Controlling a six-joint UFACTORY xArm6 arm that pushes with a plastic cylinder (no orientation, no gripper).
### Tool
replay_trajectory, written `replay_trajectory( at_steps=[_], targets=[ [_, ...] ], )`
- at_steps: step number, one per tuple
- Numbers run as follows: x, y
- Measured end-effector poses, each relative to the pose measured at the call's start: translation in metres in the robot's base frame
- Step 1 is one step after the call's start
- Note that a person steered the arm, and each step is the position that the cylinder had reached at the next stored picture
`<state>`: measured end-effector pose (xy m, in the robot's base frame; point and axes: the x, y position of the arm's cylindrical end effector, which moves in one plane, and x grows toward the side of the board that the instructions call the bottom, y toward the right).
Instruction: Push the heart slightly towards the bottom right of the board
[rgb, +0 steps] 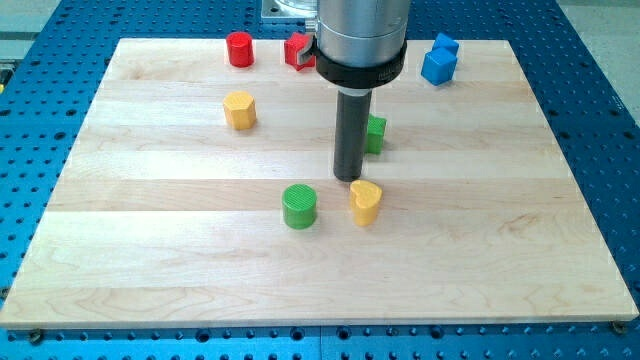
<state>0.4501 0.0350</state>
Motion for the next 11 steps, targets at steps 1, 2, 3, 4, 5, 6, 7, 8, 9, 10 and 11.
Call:
replay_trajectory(
  at_steps=[1, 2, 3, 4, 5, 6, 7, 8, 9, 10, 11],
  targets=[
    [0.001, 0.0],
    [0.002, -0.008],
    [0.002, -0.008],
    [0.002, -0.008],
    [0.004, -0.009],
    [0.015, -0.02],
    [0.031, 0.009],
    [0.048, 0.02],
    [0.049, 0.021],
    [0.052, 0.003],
    [0.055, -0.007]
  ],
)
